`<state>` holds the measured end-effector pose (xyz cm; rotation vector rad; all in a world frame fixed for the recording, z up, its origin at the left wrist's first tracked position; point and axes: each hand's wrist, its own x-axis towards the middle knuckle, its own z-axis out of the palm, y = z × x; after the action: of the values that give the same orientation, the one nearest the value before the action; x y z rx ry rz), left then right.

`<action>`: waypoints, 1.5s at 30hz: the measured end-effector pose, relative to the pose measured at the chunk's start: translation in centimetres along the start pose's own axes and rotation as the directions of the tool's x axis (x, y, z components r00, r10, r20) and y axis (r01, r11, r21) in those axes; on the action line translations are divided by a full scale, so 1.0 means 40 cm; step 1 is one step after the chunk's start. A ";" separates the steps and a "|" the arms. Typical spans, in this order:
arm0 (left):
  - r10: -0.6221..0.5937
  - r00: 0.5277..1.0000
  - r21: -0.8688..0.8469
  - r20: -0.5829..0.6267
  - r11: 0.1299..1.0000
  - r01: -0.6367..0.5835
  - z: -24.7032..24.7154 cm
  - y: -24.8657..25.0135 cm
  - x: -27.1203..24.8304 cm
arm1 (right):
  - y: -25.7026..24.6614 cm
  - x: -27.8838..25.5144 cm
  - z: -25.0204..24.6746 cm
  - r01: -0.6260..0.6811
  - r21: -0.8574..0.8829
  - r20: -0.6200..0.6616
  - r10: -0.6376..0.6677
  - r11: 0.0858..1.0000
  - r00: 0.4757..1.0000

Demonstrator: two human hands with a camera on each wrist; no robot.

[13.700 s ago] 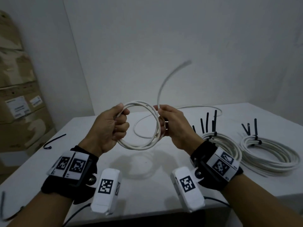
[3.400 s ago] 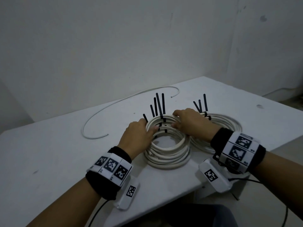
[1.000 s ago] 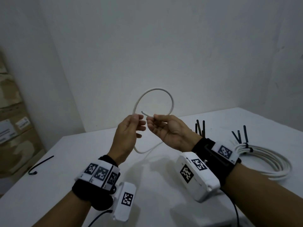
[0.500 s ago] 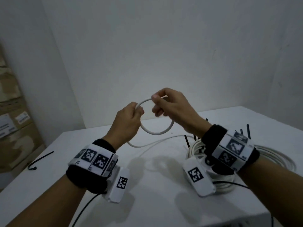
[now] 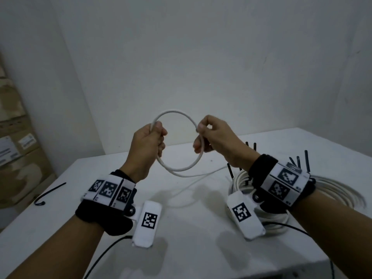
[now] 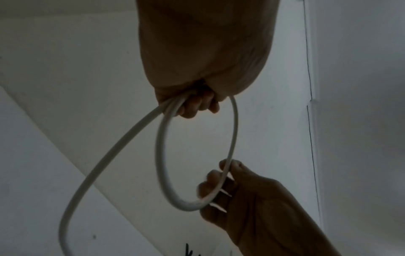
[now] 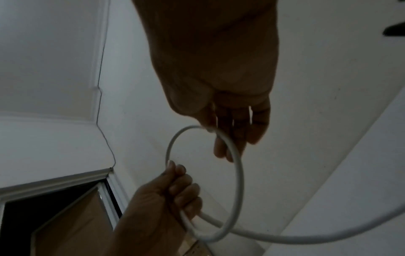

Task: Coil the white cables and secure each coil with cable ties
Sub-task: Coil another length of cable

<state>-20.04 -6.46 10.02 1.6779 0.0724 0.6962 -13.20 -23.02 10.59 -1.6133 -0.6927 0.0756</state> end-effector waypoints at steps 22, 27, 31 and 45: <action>-0.046 0.970 0.213 0.240 0.977 -0.007 0.050 0.064 0.007 | -0.022 0.022 0.033 0.404 -0.536 0.209 -0.347 0.742 0.914; -0.035 0.971 0.236 0.235 0.972 -0.022 0.050 0.066 0.013 | -0.022 0.029 0.027 0.307 -0.360 0.151 -0.270 0.881 0.951; -0.001 0.971 0.233 0.238 0.971 -0.056 0.054 0.066 0.014 | -0.021 0.032 0.036 0.322 -0.497 0.124 -0.301 0.806 0.945; 0.047 0.970 0.114 0.238 0.991 -0.076 0.031 0.043 0.003 | -0.015 0.042 0.030 0.188 -0.270 -0.279 -0.264 0.944 0.923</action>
<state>-19.88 -7.92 11.57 1.8767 -0.1081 0.5435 -12.59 -21.15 11.49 -1.7111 -0.6543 -0.4420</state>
